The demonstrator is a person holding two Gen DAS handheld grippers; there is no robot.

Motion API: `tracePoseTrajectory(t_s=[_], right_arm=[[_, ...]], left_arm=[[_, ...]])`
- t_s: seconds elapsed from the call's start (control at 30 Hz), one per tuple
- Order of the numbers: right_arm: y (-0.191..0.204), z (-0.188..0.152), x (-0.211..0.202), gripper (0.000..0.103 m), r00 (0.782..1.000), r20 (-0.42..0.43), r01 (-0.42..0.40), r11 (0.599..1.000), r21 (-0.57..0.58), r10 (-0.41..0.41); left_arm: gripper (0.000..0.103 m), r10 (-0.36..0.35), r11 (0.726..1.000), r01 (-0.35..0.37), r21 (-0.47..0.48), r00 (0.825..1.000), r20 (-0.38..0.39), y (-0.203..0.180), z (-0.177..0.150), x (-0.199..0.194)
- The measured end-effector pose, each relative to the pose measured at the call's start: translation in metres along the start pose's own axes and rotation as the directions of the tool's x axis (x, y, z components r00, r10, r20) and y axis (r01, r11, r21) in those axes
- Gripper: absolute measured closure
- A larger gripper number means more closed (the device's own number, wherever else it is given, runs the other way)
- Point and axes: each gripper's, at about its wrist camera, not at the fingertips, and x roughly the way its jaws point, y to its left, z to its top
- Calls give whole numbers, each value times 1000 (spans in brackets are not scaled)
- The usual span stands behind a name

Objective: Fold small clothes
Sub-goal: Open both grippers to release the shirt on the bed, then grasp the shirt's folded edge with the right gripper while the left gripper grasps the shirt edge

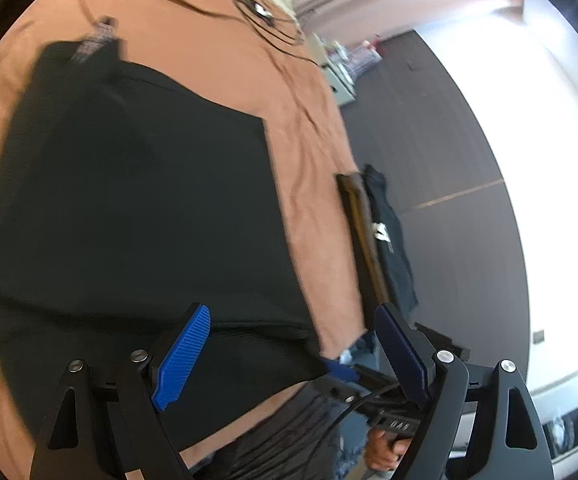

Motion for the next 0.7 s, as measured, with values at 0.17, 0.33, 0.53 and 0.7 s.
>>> tracePoseTrajectory(t_s=[0.17, 0.33, 0.53, 0.7], right_arm=[[13, 12, 16, 53, 1000, -13, 14, 998, -59, -15], [24, 26, 34, 53, 999, -30, 15, 992, -122, -18], [25, 39, 55, 82, 994, -53, 86, 984, -157, -96], [33, 42, 63, 96, 994, -60, 75, 981, -180, -87]], left_arm=[[18, 84, 996, -83, -32, 995, 51, 25, -9, -34], [18, 162, 983, -154, -96, 983, 86, 52, -23, -57], [18, 228, 966, -210, -154, 967, 116, 81, -39, -83], [28, 248, 954, -228, -196, 965, 86, 97, -47, -76]])
